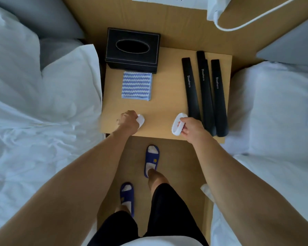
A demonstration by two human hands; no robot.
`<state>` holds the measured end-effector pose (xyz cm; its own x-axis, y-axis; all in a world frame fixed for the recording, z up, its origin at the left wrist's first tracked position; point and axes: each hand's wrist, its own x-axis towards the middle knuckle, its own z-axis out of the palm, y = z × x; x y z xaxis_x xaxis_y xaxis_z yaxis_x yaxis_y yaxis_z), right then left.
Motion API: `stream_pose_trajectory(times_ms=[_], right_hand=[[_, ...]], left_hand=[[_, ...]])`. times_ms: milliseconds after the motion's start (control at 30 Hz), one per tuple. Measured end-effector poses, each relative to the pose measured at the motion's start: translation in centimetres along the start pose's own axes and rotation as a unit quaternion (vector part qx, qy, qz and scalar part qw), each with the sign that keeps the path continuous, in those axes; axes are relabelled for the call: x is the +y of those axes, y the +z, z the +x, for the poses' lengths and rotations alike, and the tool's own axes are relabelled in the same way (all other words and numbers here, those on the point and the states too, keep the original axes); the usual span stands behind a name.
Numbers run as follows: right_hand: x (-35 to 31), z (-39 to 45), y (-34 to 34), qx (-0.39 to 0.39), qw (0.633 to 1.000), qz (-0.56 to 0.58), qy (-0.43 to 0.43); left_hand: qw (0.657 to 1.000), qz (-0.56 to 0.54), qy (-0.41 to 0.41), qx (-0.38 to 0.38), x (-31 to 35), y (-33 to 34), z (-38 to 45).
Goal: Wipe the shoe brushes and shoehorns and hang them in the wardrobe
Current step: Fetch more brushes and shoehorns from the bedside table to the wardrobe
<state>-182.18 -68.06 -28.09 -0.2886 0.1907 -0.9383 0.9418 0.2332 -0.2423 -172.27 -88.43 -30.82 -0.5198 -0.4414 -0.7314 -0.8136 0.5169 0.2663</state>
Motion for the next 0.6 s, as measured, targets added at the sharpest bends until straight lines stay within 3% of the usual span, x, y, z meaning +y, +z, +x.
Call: stream_pose_trajectory(times_ms=[233, 467, 600], right_hand=[[-2.0, -3.1, -2.0, -0.009, 0.997, 0.061, -0.037], [-3.9, -9.3, -5.8, -0.035, 0.969, 0.18, -0.165], [-4.3, -14.6, -8.0, -0.029, 0.946, 0.219, -0.238]], left_hand=[[0.999, -0.011, 0.034, 0.003, 3.0, -2.6, -0.6], [0.984, -0.05, 0.159, 0.054, 9.9, -7.9, -3.8], [0.963, -0.12, 0.238, 0.031, 13.7, -11.1, -7.6]])
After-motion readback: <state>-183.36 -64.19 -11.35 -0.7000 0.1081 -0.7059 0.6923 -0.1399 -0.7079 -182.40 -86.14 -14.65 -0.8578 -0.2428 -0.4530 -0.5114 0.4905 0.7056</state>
